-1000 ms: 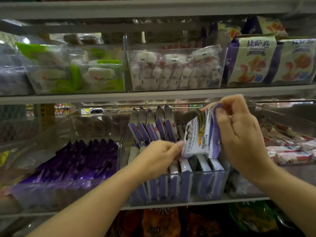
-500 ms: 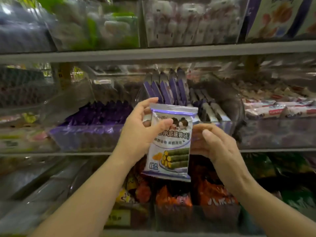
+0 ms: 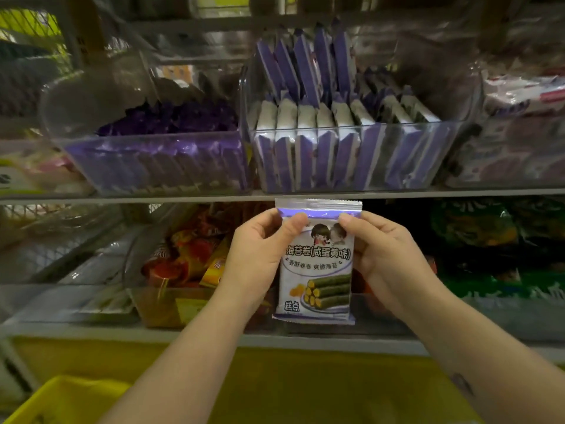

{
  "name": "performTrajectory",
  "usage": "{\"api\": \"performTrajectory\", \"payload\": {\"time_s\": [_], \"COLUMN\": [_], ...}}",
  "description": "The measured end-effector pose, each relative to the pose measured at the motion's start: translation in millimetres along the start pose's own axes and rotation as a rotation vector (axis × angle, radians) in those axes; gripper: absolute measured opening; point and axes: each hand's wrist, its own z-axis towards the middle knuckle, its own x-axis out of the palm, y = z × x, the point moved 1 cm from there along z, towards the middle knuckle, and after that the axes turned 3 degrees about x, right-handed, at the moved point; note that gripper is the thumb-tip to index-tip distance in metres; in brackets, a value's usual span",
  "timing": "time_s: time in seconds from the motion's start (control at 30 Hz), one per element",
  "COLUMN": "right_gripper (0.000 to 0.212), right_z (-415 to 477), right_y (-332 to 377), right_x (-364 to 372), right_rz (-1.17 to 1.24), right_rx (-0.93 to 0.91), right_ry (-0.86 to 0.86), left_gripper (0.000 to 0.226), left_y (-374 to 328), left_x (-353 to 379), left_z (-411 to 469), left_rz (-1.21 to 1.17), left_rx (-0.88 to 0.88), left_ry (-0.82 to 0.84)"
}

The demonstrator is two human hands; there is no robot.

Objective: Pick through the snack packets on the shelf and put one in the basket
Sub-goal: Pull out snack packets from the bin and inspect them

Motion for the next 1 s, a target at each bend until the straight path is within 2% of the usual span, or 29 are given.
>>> {"api": "performTrajectory", "payload": {"time_s": [0.13, 0.23, 0.4, 0.5, 0.73, 0.87, 1.0], "right_gripper": [0.037, 0.030, 0.022, 0.032, 0.029, 0.027, 0.037], "right_z": [4, 4, 4, 4, 4, 3, -3], "right_y": [-17, -27, -34, -38, -41, -36, -31], "right_x": [-3, -4, -5, -8, -12, -15, -19], "right_rz": [0.004, -0.005, -0.037, -0.106, -0.129, -0.161, -0.268], "right_rx": [0.111, 0.138, 0.140, 0.146, 0.071, 0.125, 0.396], "right_ry": [-0.037, -0.068, -0.093, -0.101, -0.030, 0.118, 0.377], "left_gripper": [0.020, 0.013, 0.022, 0.027, 0.028, 0.026, 0.026], "left_y": [13, 20, 25, 27, 32, 32, 28], "left_x": [-6, -12, -15, -15, -17, -20, -24], "left_z": [0, -1, -3, -3, -2, 0, 2], "left_rz": [0.005, 0.006, -0.047, -0.087, -0.094, -0.083, -0.095], "left_rx": [-0.111, -0.199, -0.274, -0.306, -0.314, -0.302, -0.305], "left_ry": [0.029, 0.023, -0.024, -0.022, 0.010, -0.028, -0.081]}}
